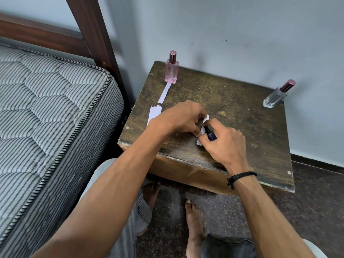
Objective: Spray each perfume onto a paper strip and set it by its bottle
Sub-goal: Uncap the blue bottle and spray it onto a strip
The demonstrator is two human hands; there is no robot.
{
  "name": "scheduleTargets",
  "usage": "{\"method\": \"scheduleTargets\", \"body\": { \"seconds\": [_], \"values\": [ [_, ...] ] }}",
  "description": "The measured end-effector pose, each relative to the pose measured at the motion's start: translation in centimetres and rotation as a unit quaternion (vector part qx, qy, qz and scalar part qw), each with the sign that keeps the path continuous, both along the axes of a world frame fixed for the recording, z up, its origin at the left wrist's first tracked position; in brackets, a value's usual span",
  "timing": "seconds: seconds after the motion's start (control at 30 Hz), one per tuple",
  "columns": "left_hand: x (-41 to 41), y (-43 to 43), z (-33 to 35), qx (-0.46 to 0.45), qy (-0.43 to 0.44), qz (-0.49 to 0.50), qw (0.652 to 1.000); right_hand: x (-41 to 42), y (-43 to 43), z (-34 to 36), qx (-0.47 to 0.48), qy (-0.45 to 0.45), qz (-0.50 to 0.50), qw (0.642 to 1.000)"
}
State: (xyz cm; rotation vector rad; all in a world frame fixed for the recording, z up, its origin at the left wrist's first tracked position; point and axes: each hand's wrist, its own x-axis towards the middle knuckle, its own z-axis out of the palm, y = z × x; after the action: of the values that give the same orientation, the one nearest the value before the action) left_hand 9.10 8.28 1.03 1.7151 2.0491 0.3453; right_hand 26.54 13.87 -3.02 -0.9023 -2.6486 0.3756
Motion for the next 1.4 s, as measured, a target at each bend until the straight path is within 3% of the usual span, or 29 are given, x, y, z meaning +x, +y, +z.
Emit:
{"method": "scheduleTargets", "body": {
  "seconds": [0.5,0.67,1.13,1.4],
  "values": [
    [-0.1,-0.1,-0.1,0.0,-0.012,0.007,1.0,0.0,-0.2,0.4,-0.01,-0.001,-0.006,1.0],
    [-0.3,-0.2,-0.2,-0.002,-0.024,0.007,1.0,0.2,0.4,1.3,-0.09,0.022,-0.027,0.995],
    [-0.8,-0.3,-0.3,-0.011,-0.029,0.009,0.999,0.8,1.3,2.1,-0.128,-0.026,0.068,0.989],
    [-0.9,-0.7,0.2,-0.022,-0.046,0.019,0.999,0.6,0.9,0.9,-0.131,0.091,0.015,0.987]
  ]
}}
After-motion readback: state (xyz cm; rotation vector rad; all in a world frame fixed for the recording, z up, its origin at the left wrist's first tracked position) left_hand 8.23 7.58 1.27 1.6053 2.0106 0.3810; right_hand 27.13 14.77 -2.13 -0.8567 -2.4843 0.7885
